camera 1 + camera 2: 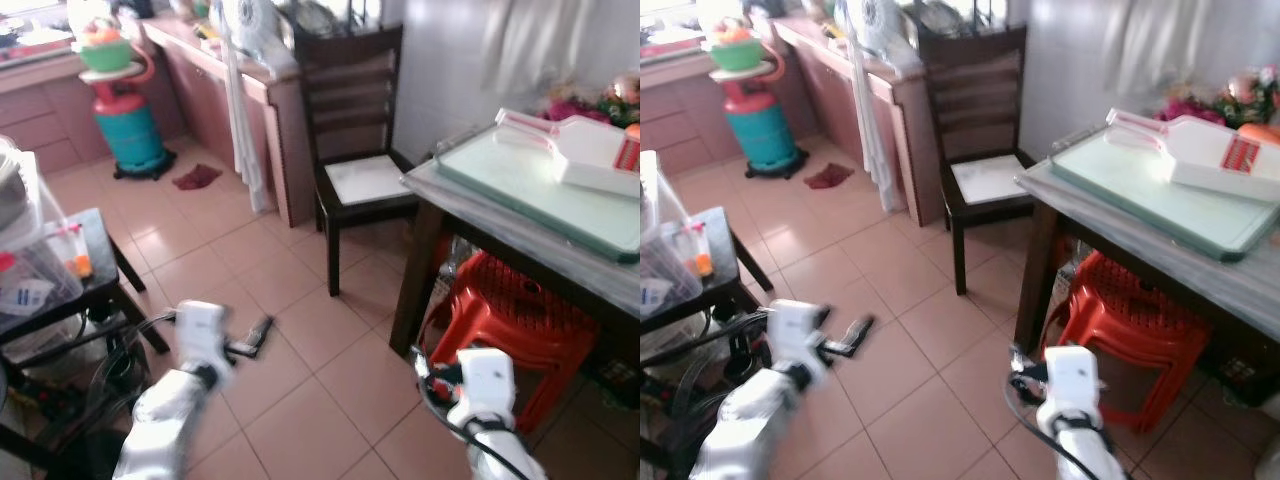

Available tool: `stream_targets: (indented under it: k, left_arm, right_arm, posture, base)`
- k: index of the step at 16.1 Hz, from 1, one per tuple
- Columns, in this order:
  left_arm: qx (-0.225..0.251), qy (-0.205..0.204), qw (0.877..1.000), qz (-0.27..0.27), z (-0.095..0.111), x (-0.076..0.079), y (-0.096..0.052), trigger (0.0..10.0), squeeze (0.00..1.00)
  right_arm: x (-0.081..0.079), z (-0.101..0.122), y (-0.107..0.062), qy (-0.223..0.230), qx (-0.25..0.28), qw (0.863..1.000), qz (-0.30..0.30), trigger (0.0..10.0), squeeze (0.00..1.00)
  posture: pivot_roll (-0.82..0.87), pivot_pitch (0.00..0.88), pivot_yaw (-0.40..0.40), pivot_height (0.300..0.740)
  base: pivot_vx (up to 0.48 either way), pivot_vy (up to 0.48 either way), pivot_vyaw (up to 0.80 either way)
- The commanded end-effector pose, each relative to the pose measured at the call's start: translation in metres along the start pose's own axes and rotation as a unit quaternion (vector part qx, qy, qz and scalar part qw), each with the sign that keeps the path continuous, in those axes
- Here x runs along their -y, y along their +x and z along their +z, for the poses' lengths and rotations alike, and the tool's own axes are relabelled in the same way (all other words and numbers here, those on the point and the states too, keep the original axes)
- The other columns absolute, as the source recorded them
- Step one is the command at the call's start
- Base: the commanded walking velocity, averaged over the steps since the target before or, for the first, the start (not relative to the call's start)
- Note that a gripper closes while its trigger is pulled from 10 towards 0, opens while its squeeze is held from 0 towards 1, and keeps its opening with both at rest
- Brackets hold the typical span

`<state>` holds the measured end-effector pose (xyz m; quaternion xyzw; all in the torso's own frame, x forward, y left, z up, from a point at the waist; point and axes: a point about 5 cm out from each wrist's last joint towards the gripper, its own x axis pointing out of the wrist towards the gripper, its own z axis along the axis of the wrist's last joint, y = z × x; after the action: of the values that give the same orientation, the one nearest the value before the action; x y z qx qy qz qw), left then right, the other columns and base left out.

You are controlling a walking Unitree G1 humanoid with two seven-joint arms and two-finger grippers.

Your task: Setting the table

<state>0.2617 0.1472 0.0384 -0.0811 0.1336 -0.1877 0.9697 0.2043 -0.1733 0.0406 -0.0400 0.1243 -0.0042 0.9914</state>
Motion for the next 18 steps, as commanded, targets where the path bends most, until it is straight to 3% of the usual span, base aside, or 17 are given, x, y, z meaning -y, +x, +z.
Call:
stream_targets:
  k: [1,2,3,6,9,12,13,18]
  left_arm:
    - [-0.027,0.008,0.999,0.029,-0.004,-0.013,-0.006,10.0,0.00]
    - [-0.064,-0.002,0.998,0.024,-0.010,-0.013,-0.004,10.0,0.00]
    - [-0.069,0.012,0.997,0.035,-0.011,-0.016,-0.005,10.0,0.00]
    - [-0.046,0.023,0.998,0.048,-0.003,-0.017,-0.004,10.0,0.00]
    - [0.017,0.047,0.997,0.059,0.012,-0.017,-0.004,10.0,0.00]
    - [0.077,0.068,0.992,0.074,0.017,-0.019,-0.018,10.0,0.00]
    - [0.102,0.093,0.987,0.080,0.021,-0.017,-0.028,10.0,0.00]
    - [0.108,0.095,0.986,0.089,0.016,-0.016,-0.036,10.0,0.00]
  right_arm:
    - [-0.002,0.001,0.001,0.006,-0.004,1.000,-0.008,10.0,0.00]
    - [-0.001,-0.004,0.002,0.012,-0.019,1.000,-0.015,10.0,0.00]
    - [-0.001,-0.003,0.002,-0.007,-0.015,1.000,-0.013,10.0,0.00]
    - [-0.005,0.004,0.002,-0.039,0.029,0.999,-0.023,10.0,0.00]
    - [-0.001,0.011,0.001,-0.014,0.037,0.999,-0.020,10.0,0.00]
    - [0.001,0.027,-0.010,-0.025,0.086,0.996,-0.015,10.0,0.00]
    - [0.004,0.040,-0.019,-0.025,0.115,0.993,-0.020,10.0,0.00]
    - [0.001,0.047,-0.023,-0.037,0.133,0.990,-0.007,10.0,0.00]
  posture:
    - [0.05,0.000,0.057,0.740]
    - [0.05,0.000,0.058,0.740]
    - [0.05,0.000,0.061,0.740]
    - [0.05,0.002,0.062,0.740]
    - [0.04,0.008,0.062,0.740]
    - [0.04,0.009,0.059,0.740]
    - [0.04,0.009,0.059,0.740]
    - [0.04,0.012,0.055,0.740]
  base:
    - [0.000,0.000,0.00]
    - [0.000,0.000,0.00]
    - [0.000,0.000,0.00]
    - [0.000,0.000,0.00]
    - [0.000,0.000,0.00]
    - [0.000,0.000,0.00]
    - [0.000,0.000,0.00]
    - [0.000,0.000,0.00]
